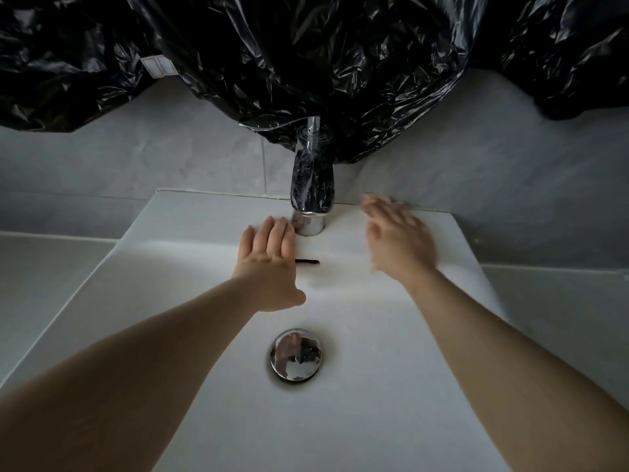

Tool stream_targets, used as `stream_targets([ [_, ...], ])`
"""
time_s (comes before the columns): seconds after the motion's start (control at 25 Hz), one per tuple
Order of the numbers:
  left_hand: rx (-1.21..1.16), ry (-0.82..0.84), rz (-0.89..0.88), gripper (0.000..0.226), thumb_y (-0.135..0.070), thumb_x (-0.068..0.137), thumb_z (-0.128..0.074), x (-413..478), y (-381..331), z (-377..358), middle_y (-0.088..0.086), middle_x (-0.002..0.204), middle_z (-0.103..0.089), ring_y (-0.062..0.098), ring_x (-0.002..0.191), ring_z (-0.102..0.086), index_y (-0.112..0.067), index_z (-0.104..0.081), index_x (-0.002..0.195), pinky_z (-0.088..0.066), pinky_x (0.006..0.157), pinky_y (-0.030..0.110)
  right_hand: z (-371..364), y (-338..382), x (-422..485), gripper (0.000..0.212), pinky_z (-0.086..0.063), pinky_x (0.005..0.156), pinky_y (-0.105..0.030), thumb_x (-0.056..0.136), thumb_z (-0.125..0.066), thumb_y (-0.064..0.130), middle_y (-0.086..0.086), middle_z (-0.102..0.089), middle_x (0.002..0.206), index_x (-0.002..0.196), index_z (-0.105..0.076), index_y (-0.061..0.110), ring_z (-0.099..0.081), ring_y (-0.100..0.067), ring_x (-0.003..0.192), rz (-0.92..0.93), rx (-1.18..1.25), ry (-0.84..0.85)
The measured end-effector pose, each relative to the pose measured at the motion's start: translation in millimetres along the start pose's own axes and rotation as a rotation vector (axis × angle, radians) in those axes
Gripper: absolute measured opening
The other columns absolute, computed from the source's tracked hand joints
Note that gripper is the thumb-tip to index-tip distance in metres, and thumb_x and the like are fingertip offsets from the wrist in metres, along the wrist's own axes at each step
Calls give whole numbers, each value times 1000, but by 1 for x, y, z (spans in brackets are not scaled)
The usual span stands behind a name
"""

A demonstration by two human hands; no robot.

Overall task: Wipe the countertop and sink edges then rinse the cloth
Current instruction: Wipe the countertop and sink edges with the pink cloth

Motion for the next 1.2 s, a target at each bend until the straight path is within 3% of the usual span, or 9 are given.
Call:
stream_targets([
  [0.16,0,-1,-5,105,-50,79,-49,2,1,-3,12,152,23,30,138,26,-2,20,141,16,110,47,7,-21,-6,48,-22,112,-37,95,-28,28,2,-30,153,142,-37,25,-26,-23,139,-282,-51,-67],
  [0.36,0,-46,-50,105,-50,79,-49,0,2,-2,13,152,22,30,138,25,-1,20,141,15,110,47,-1,69,-11,44,-12,114,-31,98,-33,27,5,-24,156,142,-36,24,-16,-18,144,74,38,-30],
  [0.52,28,-92,-115,107,-54,80,-49,-2,8,-6,12,152,23,29,138,25,-3,21,141,14,111,46,5,-27,-13,61,-14,117,-37,91,-50,23,4,-16,158,147,-26,21,-14,-19,145,-14,-110,26],
  [0.72,-96,-198,-98,99,-56,81,-50,-14,1,-6,9,153,6,26,141,15,-7,8,145,13,114,42,26,-63,-20,52,-22,112,-31,98,-35,24,8,-13,158,148,-21,21,-21,-16,143,-385,141,46],
  [0.84,-178,-310,-68,88,-59,84,-43,-28,-26,-7,10,150,-8,26,142,5,-10,-3,145,9,115,40,38,-60,-34,56,-14,113,-26,97,-42,21,6,-3,159,149,-19,18,-9,-8,145,-369,197,50],
  [1.04,-131,-317,-49,78,-64,88,-22,-14,-88,-1,4,153,-2,40,139,10,-20,2,147,7,113,46,41,-78,-68,50,-33,96,-17,100,-31,18,-3,-15,157,149,-19,16,-28,-16,140,-257,385,117],
  [1.08,-124,-341,-46,74,-61,89,-21,-10,-102,1,5,153,-7,36,140,1,-19,-3,147,1,114,43,40,-82,-60,48,-44,90,-24,101,-29,17,-14,-36,146,147,-20,15,-48,-21,127,-266,535,123],
  [1.12,-132,-374,-59,69,-57,91,-22,-6,-115,3,5,151,-14,31,139,-8,-17,-9,146,-5,113,39,39,-83,-49,44,-52,70,-27,102,-26,16,-24,-58,113,146,-21,15,-67,-22,94,-317,731,123],
  [1.2,-215,-415,-83,60,-50,94,-23,4,-135,6,3,149,-23,25,138,-15,-16,-21,143,-9,112,35,39,-86,-34,36,-34,35,-13,104,-23,11,-10,-44,47,139,-27,20,-44,-9,30,-484,1193,128],
])
Point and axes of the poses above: each hand's wrist, its own x-axis towards the middle knuckle, its own z-axis out of the back of the hand, y = z × x, the point moved 1 cm from there along x, towards the middle knuckle
